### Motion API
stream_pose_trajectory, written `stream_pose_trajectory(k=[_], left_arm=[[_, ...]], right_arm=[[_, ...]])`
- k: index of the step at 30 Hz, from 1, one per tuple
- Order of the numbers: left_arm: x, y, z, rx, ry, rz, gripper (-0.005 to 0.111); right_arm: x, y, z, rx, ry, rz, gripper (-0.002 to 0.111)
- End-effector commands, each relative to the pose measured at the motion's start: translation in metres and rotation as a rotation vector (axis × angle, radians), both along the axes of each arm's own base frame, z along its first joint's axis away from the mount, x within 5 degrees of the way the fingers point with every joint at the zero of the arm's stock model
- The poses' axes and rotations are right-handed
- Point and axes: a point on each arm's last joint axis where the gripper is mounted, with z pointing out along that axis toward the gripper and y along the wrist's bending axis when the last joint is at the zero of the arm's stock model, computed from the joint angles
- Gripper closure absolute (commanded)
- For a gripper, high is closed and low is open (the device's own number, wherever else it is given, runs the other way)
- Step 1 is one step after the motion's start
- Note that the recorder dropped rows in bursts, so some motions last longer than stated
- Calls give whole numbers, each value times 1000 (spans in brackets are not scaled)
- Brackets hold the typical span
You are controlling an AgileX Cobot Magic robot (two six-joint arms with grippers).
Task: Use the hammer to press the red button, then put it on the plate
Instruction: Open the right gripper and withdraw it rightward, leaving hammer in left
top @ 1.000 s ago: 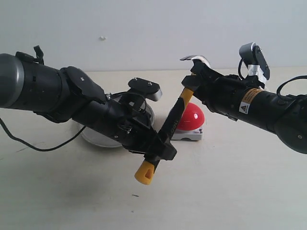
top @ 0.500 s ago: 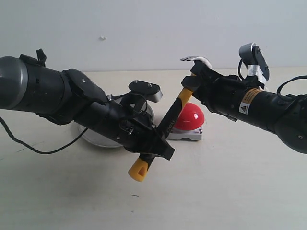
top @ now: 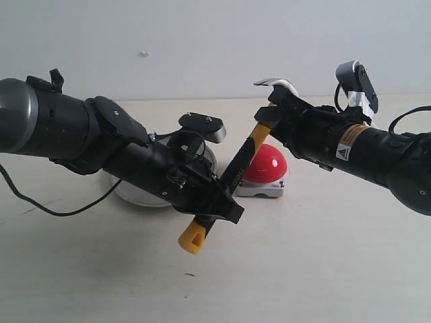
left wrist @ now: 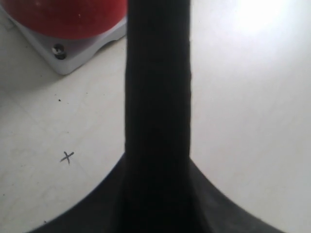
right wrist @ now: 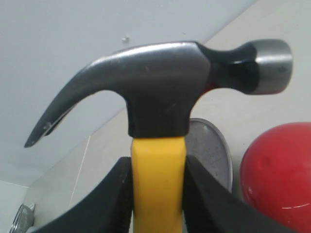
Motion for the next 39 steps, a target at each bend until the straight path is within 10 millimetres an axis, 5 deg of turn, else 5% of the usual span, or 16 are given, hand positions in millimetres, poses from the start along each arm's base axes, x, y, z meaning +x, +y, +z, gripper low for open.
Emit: stream_pose_trajectory(k=[1,9,17,29,39], left_arm=[[-3,-2,9,-16,-15,-33,107],[-2,-5,18,-36,-19,-43,107],[-3,-3,33,-62,-34,-52,107],[-3,-1,38,-64,-39,-46,107],[-6,1,52,-81,-66,-53,107]], right_arm=[[1,5,12,21,-79,53,62],[-1,9,12,58,-52,98,48],[-5,10,9,27,3,116,47],[-25,2,33,-91,44,105,47],[-38,-2,25,-147,85,115,47]])
